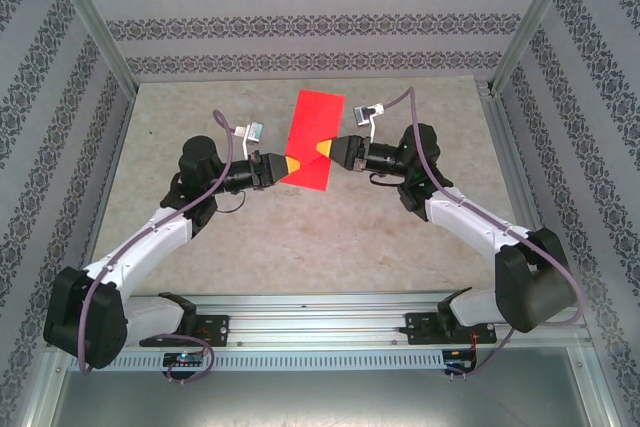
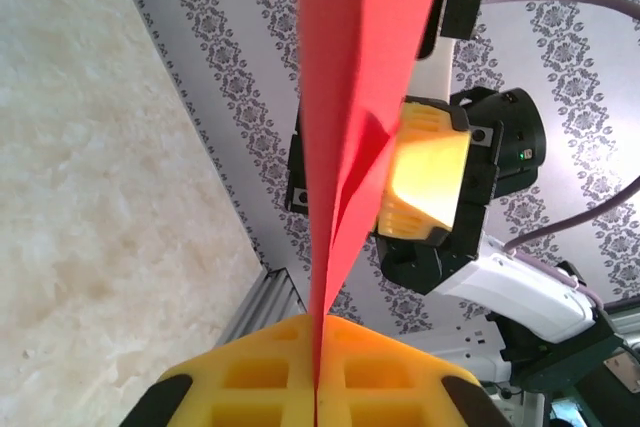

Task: Fold a paper plane with a square sheet of paper (fold left side to right side)

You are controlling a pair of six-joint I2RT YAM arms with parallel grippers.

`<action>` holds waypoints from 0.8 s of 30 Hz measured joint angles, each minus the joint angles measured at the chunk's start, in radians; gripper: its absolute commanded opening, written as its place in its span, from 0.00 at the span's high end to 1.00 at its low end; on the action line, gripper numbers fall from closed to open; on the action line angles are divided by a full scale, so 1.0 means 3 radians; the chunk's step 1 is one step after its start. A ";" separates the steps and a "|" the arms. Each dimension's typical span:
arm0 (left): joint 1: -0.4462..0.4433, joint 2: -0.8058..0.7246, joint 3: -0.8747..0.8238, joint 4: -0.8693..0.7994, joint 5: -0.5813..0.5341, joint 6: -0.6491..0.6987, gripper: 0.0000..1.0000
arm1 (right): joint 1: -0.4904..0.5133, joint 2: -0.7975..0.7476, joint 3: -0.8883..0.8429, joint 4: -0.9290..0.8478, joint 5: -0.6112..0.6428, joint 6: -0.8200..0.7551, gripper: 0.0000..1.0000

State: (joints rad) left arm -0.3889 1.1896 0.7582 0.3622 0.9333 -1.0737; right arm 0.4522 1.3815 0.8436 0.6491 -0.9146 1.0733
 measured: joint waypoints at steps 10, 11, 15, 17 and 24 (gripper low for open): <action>-0.0455 -0.0135 0.0829 -0.2323 -0.1331 0.1448 1.00 | -0.0469 -0.0724 0.0060 -0.2047 0.0950 -0.1006 0.49; -0.0601 -0.0074 0.0993 -0.2625 -0.1663 0.1592 1.00 | -0.0519 -0.0820 0.0117 -0.2405 0.1218 -0.1155 0.49; -0.1225 0.0544 0.1728 -0.3632 -0.2890 0.1918 1.00 | -0.0704 -0.1024 0.0233 -0.3418 0.2092 -0.1513 0.49; -0.1425 0.0975 0.2052 -0.4117 -0.3435 0.1930 1.00 | -0.0799 -0.1068 0.0217 -0.3824 0.2401 -0.1600 0.48; -0.1864 0.2533 0.3047 -0.5577 -0.4770 0.1648 1.00 | -0.0996 -0.1315 -0.0076 -0.4462 0.2832 -0.1703 0.48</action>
State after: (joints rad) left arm -0.9482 1.9495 1.6722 -1.3109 -0.4976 -0.5793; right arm 0.1535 0.9871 0.8207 -0.6895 -0.0650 0.5625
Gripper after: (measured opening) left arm 0.062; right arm 0.522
